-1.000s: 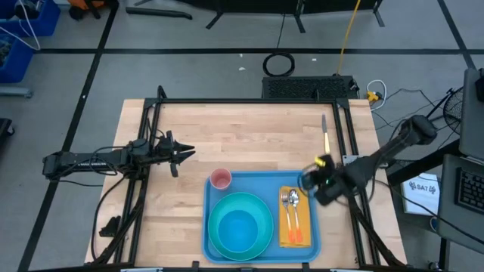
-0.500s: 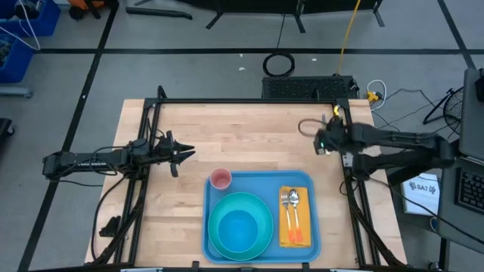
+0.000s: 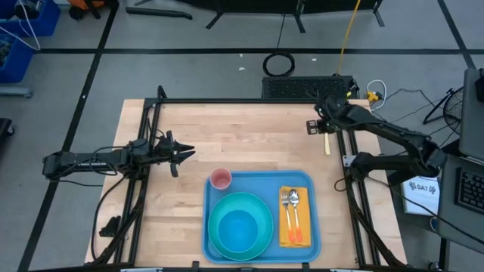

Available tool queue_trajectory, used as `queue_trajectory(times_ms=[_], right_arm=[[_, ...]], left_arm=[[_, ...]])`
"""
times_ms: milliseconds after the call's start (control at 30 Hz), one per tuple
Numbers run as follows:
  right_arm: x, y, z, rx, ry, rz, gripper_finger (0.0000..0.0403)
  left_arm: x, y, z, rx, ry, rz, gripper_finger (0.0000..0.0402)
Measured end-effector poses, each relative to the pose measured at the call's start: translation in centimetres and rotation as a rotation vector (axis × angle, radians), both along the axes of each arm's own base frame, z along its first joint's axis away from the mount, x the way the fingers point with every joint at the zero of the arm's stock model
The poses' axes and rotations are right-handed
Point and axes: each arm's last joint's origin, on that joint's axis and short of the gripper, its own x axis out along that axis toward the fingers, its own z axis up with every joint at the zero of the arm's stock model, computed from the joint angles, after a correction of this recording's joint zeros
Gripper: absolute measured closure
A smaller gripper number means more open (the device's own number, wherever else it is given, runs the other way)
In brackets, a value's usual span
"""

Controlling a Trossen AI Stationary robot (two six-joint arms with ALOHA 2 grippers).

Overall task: Set up tray
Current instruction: Put the light yellow knife on the yellow napkin

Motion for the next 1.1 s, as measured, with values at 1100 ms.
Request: queue_trajectory(times_ms=[1100], right_arm=[[-3.0, 0.7, -8.0, 0.213, 0.103, -0.047, 0.0286]], left_arm=[[0.0, 0.0, 0.0, 0.0, 0.0, 0.0, 0.0309]])
